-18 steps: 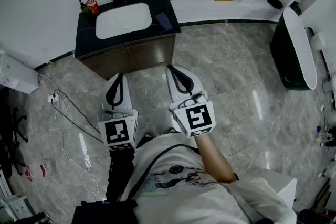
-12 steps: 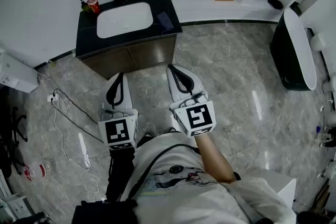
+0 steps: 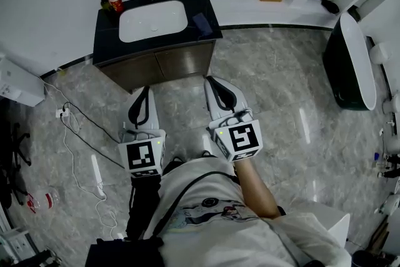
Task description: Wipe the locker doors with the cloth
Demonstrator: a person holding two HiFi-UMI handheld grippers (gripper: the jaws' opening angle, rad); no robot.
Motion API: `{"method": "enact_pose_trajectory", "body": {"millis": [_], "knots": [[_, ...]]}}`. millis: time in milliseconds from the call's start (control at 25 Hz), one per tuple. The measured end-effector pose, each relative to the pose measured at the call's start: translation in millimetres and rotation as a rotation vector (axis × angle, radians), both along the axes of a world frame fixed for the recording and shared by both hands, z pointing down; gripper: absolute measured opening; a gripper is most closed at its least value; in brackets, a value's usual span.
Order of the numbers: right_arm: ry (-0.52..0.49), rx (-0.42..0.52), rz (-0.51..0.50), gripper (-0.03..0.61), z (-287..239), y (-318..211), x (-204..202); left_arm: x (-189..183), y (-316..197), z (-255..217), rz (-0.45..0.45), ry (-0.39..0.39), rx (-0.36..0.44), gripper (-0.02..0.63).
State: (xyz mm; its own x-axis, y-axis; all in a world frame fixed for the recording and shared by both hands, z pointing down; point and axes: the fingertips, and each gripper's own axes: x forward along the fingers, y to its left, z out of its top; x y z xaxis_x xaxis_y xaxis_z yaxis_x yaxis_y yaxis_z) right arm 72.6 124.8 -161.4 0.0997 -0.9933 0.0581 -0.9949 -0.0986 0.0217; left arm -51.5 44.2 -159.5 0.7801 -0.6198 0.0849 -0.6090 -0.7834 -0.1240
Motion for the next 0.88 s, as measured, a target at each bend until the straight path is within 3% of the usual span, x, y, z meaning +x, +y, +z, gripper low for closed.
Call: {"method": "enact_pose_trajectory", "body": {"millis": [520, 680, 880], "knots": [[-0.005, -0.114, 0.019, 0.005, 40.8, -34.1, 1.0, -26.5, -61.6, 29.7, -0.008, -0.028, -0.089, 0.002], [-0.023, -0.158, 0.021, 0.005, 59.0, -51.9, 23.1, -10.2, -83.6, 39.5, -0.013, -0.042, -0.108, 0.002], [-0.035, -0.157, -0.013, 0.005, 78.2, -102.8, 67.2, 38.2, -129.1, 51.2, -0.03, -0.056, -0.09, 0.002]]}}
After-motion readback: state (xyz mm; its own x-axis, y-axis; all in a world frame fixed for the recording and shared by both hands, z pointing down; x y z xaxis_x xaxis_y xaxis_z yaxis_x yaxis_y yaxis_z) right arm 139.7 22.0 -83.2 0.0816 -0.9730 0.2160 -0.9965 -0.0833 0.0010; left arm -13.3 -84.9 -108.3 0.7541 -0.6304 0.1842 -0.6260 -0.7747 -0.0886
